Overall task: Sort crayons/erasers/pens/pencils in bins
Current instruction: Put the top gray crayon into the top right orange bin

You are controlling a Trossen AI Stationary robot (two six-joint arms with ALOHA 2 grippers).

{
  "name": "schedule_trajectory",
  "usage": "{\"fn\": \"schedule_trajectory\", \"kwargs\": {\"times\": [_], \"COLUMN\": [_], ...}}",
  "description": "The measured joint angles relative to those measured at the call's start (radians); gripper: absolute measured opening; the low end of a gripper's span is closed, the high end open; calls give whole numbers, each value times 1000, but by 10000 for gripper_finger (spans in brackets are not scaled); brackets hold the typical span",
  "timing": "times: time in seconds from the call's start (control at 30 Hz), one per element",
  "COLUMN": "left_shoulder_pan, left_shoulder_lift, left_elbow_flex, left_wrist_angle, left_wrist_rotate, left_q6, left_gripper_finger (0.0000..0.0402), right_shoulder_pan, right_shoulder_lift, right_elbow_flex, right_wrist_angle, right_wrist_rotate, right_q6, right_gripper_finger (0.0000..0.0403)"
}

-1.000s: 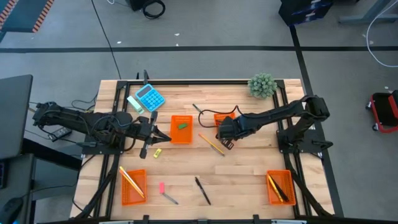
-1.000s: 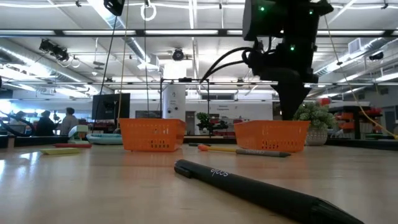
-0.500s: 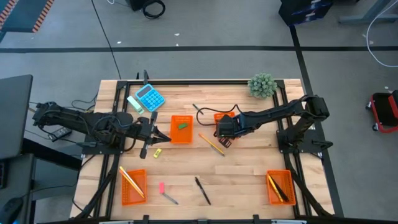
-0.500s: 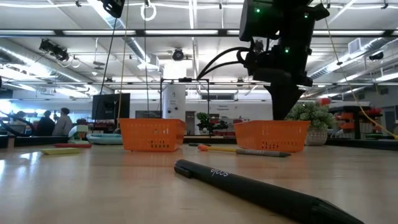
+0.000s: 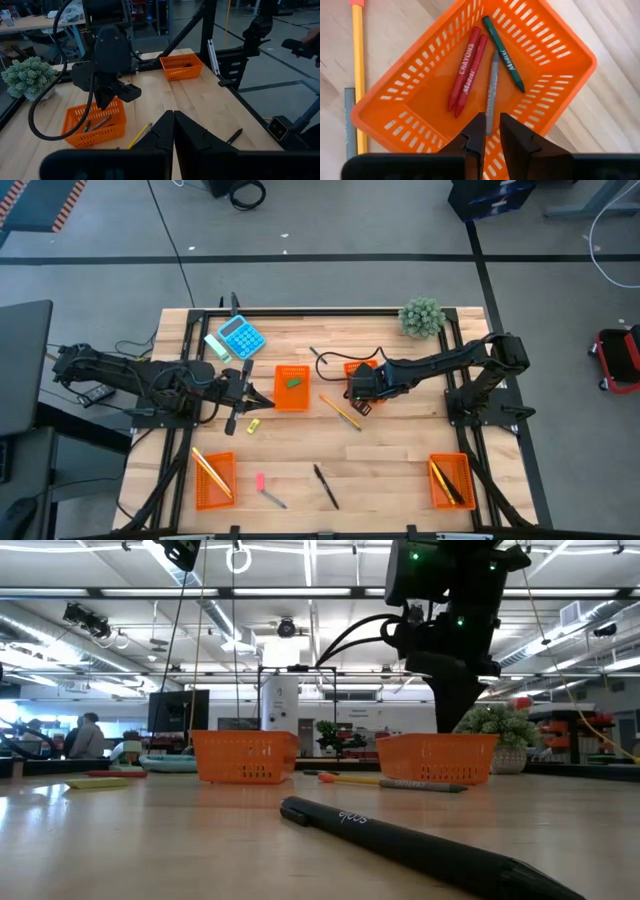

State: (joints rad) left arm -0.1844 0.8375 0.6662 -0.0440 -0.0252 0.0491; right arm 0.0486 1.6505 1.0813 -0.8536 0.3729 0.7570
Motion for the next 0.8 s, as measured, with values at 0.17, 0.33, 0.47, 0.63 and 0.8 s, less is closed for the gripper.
{"fn": "schedule_trajectory", "kwargs": {"times": [0.17,0.33,0.47,0.63,0.8], "left_shoulder_pan": [0,0,0,0,0], "left_shoulder_lift": [0,0,0,0,0], "left_elbow_flex": [0,0,0,0,0], "left_wrist_angle": [1,1,1,1,-8], "left_wrist_rotate": [0,0,0,0,1], "left_q6": [-5,-9,-10,-11,-11], "left_gripper_finger": [24,19,17,23,23], "right_shoulder_pan": [9,67,142,241,335], "right_shoulder_lift": [0,0,-1,-1,-1], "right_elbow_flex": [33,97,124,125,101], "right_wrist_angle": [-2,7,47,93,102], "right_wrist_rotate": [-4,2,5,-17,32], "right_q6": [31,30,29,61,169], "right_gripper_finger": [62,62,62,62,62]}}
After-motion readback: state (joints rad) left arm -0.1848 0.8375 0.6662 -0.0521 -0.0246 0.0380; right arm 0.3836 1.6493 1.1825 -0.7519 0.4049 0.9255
